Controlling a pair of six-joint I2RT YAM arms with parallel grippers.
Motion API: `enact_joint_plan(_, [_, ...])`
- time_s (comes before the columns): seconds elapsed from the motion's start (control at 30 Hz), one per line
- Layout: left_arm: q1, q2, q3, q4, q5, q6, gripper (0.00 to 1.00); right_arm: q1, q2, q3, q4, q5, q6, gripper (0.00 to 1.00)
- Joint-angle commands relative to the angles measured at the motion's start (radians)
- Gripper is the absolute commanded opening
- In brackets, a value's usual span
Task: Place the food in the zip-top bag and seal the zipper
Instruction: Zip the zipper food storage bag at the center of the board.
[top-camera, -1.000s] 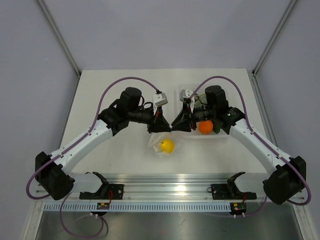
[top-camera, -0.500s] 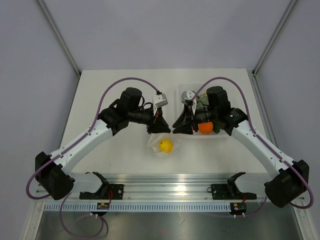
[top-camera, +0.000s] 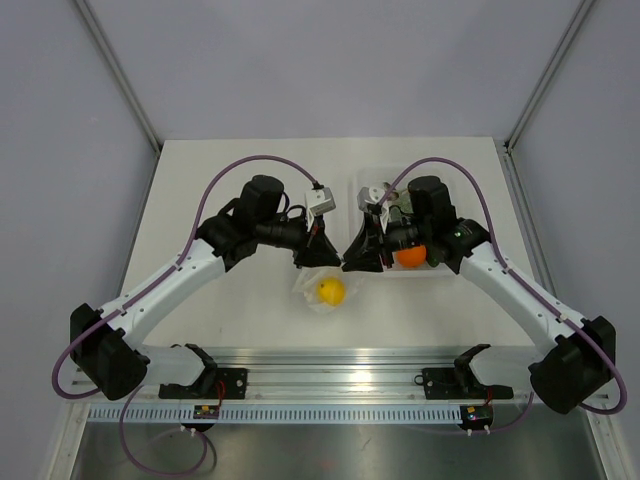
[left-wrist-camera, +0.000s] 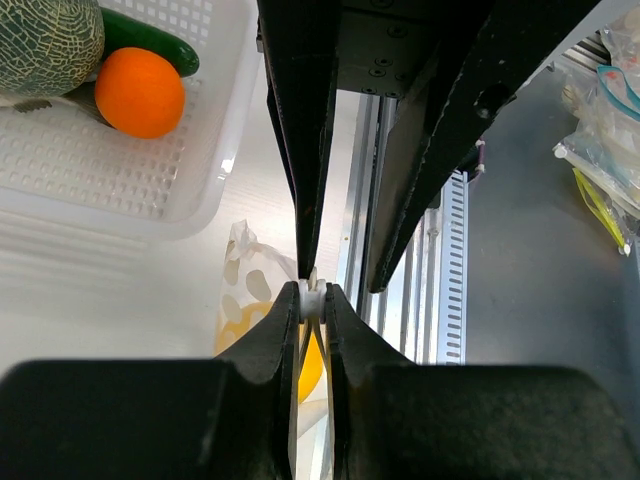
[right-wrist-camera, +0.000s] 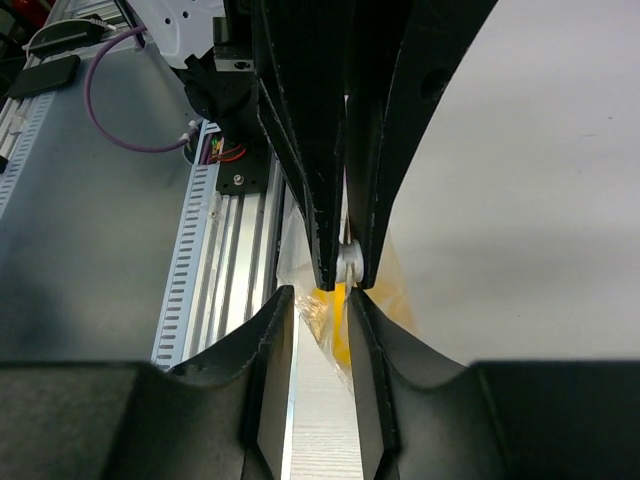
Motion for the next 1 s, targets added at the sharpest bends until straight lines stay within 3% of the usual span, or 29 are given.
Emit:
enact_joint_plan(0.0, [-0.005, -0.017, 0.05, 0.023, 0.001, 0.005, 0.0, 0.021, 0.014, 0.01, 0.05, -0.02, 0.018, 0.34])
enact_joint_plan(0.17, [-0.003, -0.017, 0.049, 0.022, 0.0, 0.005, 0.0, 0.03, 0.041, 0.026, 0.057, -0.027, 0.022, 0.2])
enact_joint_plan(0.3, [-0.005, -0.018, 0.05, 0.02, 0.003, 0.005, 0.0, 0.03, 0.053, 0.026, 0.057, -0.021, 0.021, 0.0])
enact_joint_plan(0.5, [-0.003, -0.023, 0.046, 0.006, -0.002, 0.019, 0.0, 0.03, 0.012, -0.016, 0.091, 0.04, 0.027, 0.0])
enact_joint_plan(0.73, [-0.003, -0.008, 0.038, 0.0, 0.009, 0.024, 0.0, 0.03, -0.091, -0.115, 0.299, 0.195, 0.113, 0.0])
enact_joint_plan(0.97, [-0.005, -0.004, 0.035, -0.001, 0.021, 0.03, 0.0, 0.028, -0.105, -0.152, 0.355, 0.292, 0.156, 0.0])
